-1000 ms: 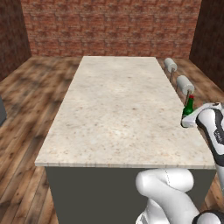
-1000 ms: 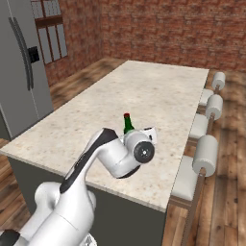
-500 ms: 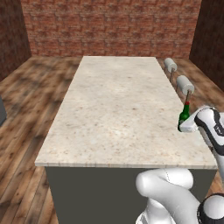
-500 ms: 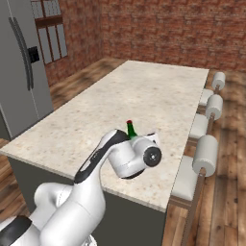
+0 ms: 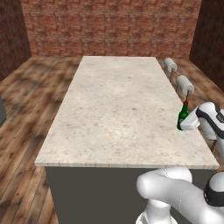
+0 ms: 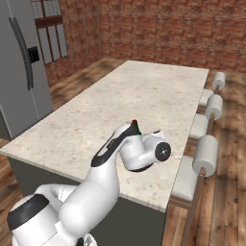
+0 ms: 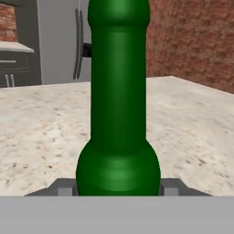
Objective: Get the candle and the beer from the cabinet and move them to the dining counter.
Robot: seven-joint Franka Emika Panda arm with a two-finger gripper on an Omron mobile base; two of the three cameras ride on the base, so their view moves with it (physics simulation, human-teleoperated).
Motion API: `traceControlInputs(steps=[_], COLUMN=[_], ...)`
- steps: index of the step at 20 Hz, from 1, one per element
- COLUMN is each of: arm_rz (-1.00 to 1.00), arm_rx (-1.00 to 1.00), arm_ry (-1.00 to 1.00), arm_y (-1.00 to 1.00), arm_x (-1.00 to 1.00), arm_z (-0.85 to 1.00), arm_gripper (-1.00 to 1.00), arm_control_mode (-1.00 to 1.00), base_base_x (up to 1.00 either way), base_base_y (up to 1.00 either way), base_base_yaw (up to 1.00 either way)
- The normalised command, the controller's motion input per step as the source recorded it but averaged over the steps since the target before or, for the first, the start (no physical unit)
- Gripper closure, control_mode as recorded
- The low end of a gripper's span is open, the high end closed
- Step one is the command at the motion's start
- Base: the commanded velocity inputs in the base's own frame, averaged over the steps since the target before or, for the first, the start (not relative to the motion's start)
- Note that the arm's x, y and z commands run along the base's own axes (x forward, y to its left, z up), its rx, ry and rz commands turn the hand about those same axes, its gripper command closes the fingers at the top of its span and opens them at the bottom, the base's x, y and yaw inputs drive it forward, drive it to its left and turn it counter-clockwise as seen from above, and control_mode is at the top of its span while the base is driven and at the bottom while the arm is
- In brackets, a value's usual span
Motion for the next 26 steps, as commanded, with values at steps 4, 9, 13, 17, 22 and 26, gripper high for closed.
traceControlInputs(steps=[4, 9, 13, 17, 22, 26], arm_rz=[0.08, 0.09, 0.09, 0.08, 0.08, 0.08], arm_rx=[0.00, 0.02, 0.01, 0.00, 0.00, 0.00], arm_ry=[0.00, 0.00, 0.00, 0.00, 0.00, 0.00], arm_y=[-0.18, -0.21, -0.12, -0.01, 0.00, 0.00], arm_x=[0.26, 0.16, 0.12, 0.12, 0.10, 0.11], arm_z=[-0.23, -0.22, -0.16, -0.16, -0.16, -0.17], arm_gripper=[1.00, 1.00, 1.00, 1.00, 1.00, 1.00], arm_control_mode=[-1.00, -1.00, -1.00, -1.00, -1.00, -1.00], base_base_x=[0.00, 0.00, 0.00, 0.00, 0.00, 0.00], base_base_y=[0.00, 0.00, 0.00, 0.00, 0.00, 0.00], base_base_yaw=[0.00, 0.00, 0.00, 0.00, 0.00, 0.00])
